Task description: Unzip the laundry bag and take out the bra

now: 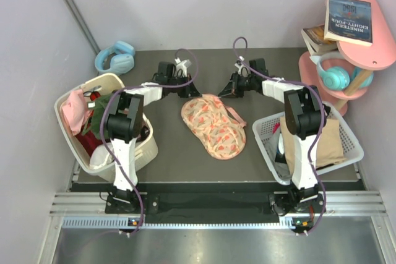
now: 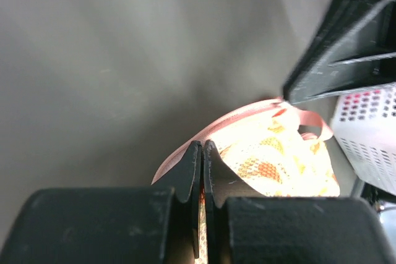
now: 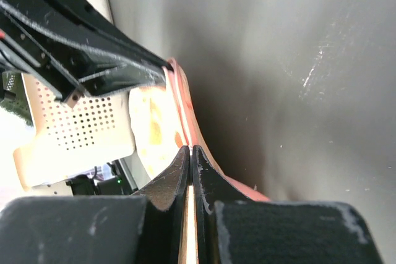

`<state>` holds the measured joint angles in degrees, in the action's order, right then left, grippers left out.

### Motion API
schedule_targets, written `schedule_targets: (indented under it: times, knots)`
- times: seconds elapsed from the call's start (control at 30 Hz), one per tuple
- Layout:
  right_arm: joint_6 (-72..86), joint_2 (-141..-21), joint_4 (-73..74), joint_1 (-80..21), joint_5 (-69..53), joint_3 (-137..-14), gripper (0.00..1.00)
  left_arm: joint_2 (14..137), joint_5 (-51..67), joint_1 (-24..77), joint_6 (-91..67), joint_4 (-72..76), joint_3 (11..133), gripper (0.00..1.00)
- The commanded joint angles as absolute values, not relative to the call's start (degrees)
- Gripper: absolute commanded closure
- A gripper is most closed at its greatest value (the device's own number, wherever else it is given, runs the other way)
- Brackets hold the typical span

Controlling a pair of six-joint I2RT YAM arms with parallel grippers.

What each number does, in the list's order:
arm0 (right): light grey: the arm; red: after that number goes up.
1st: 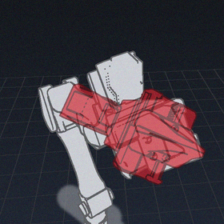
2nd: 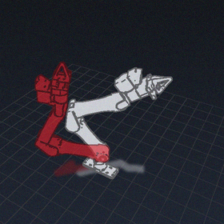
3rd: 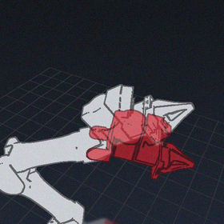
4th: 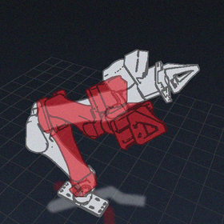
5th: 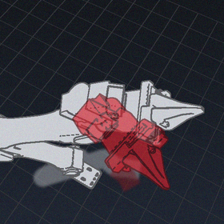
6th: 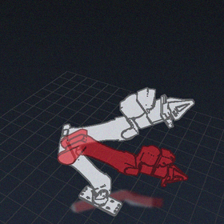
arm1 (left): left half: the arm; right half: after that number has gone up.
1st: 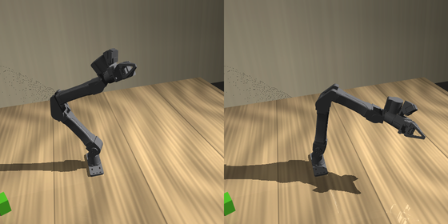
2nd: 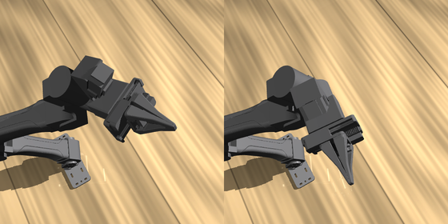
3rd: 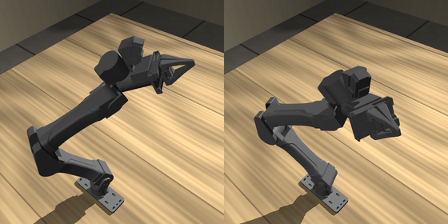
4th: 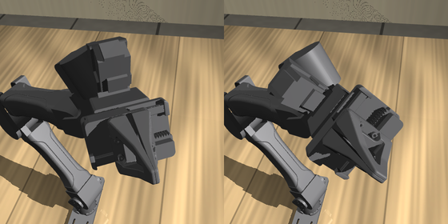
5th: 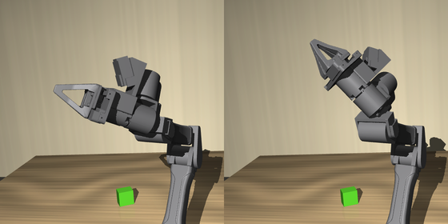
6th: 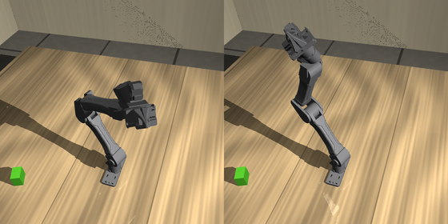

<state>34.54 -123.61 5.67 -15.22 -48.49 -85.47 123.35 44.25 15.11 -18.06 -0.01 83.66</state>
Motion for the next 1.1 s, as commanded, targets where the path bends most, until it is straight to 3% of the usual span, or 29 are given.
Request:
schedule_targets:
  times: [0.0,0.8,0.83,0.87,0.97,1.07]
  knots:
    - [33.1,-119.4,4.7,-14.6,-48.1,-85.1,1.00,119.2,39.7,12.0,-18.2,2.2,82.5,1.00]
    - [33.0,-119.4,4.7,-14.6,-48.4,-84.3,1.00,112.1,30.6,9.0,-19.0,0.3,76.7,1.00]
    - [33.0,-119.4,4.7,-14.6,-48.4,-84.5,1.00,111.9,32.2,9.1,-18.4,0.9,76.7,0.92]
    - [33.0,-119.4,4.7,-14.5,-48.6,-84.5,1.00,111.4,34.0,9.2,-18.1,1.5,76.9,0.66]
    - [32.9,-119.7,4.7,-14.6,-49.3,-84.8,1.00,110.6,39.7,11.1,-15.4,2.6,78.5,0.33]
    - [32.9,-119.8,4.6,-14.6,-49.9,-85.3,1.00,111.0,43.1,14.0,-12.7,1.6,81.9,0.25]
